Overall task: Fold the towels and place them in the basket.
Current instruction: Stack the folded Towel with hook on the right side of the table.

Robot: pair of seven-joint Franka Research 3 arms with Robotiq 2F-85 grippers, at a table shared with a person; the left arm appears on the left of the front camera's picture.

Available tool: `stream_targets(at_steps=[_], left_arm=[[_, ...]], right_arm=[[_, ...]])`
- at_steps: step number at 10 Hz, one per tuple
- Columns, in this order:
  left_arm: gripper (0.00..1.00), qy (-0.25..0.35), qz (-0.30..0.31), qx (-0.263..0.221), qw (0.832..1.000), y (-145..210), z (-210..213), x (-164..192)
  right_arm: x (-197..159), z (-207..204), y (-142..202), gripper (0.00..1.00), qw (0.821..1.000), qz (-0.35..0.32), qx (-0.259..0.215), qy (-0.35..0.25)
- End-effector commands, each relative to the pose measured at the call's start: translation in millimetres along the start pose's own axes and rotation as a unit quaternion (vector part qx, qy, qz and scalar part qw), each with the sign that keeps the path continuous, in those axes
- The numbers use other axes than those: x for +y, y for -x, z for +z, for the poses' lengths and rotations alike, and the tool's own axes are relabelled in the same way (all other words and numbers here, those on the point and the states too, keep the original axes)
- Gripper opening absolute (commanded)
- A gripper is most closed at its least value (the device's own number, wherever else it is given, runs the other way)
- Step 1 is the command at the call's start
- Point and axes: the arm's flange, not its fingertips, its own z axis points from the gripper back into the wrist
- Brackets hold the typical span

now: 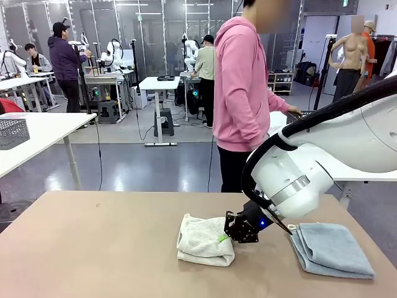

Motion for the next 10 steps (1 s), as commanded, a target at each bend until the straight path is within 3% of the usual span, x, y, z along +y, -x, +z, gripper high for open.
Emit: stream_targets(at_steps=[1, 3, 4, 6, 10], left_arm=[[1.0, 0.003, -0.009, 0.001, 1.0, 2, -1, 0], [1.0, 0.003, -0.009, 0.001, 1.0, 2, -1, 0], [1.0, 0.003, -0.009, 0.001, 1.0, 2, -1, 0], [1.0, 0.003, -0.009, 0.001, 1.0, 2, -1, 0], [1.0, 0.003, -0.009, 0.001, 1.0, 2, -1, 0]], right_arm=[[-2, -1, -1, 0.0, 1.0, 0.007, 0.001, -0.002], [-2, -1, -1, 0.0, 1.0, 0.007, 0.001, -0.002], [0, 0, 0, 0.07, 1.0, 0.0, 0.0, 0.0], [36, 53, 0, 0.06, 0.997, 0.066, -0.011, 0.031], [52, 130, 9, 0.06, 0.977, 0.178, -0.011, 0.118]])
